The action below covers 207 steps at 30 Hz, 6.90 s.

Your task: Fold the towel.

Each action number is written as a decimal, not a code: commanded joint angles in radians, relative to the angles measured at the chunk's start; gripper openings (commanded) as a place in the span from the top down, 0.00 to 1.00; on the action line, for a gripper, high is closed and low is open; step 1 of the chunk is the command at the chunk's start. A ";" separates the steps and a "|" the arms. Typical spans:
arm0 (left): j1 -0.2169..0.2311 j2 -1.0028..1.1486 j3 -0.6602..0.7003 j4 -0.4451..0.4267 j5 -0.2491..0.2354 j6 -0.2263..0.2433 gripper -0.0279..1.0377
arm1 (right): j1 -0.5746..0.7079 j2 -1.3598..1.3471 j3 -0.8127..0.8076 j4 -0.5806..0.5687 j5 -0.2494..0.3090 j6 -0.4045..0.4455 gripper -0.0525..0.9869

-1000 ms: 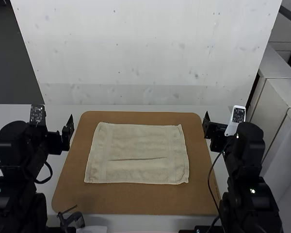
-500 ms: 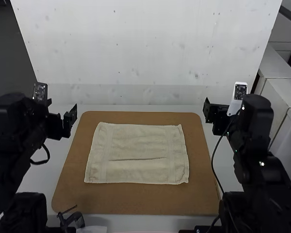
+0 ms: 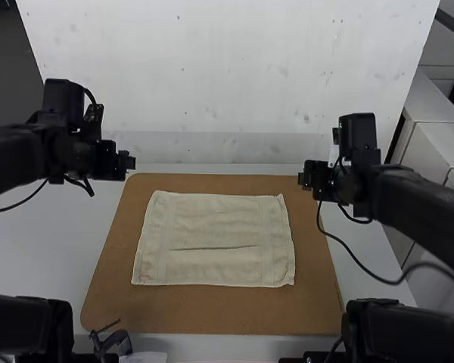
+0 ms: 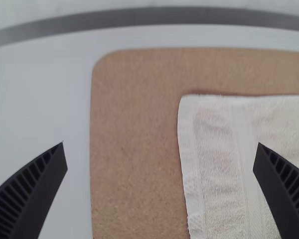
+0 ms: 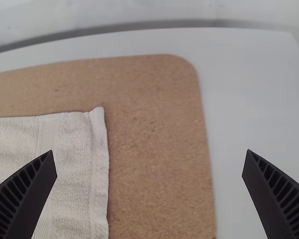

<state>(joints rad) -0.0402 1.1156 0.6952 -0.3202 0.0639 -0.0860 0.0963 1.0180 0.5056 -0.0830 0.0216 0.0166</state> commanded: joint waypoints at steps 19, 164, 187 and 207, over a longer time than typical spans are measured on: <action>-0.122 0.319 0.171 -0.029 -0.185 -0.052 0.07 | 0.154 0.830 0.409 0.121 0.063 0.105 0.03; -0.291 0.590 0.250 -0.240 -0.062 -0.202 0.80 | 0.168 0.567 0.054 0.381 0.140 -0.027 0.88; -0.187 0.336 0.214 -0.253 -0.076 -0.202 0.03 | 0.109 0.617 0.122 0.106 0.097 0.117 0.14; -0.162 0.286 0.161 -0.247 -0.075 -0.182 0.03 | 0.000 0.605 0.146 0.058 0.098 0.063 0.93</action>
<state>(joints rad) -0.2153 1.4555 0.8669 -0.5716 -0.0036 -0.2844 0.1860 1.6604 0.6453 -0.0036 0.0608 0.1204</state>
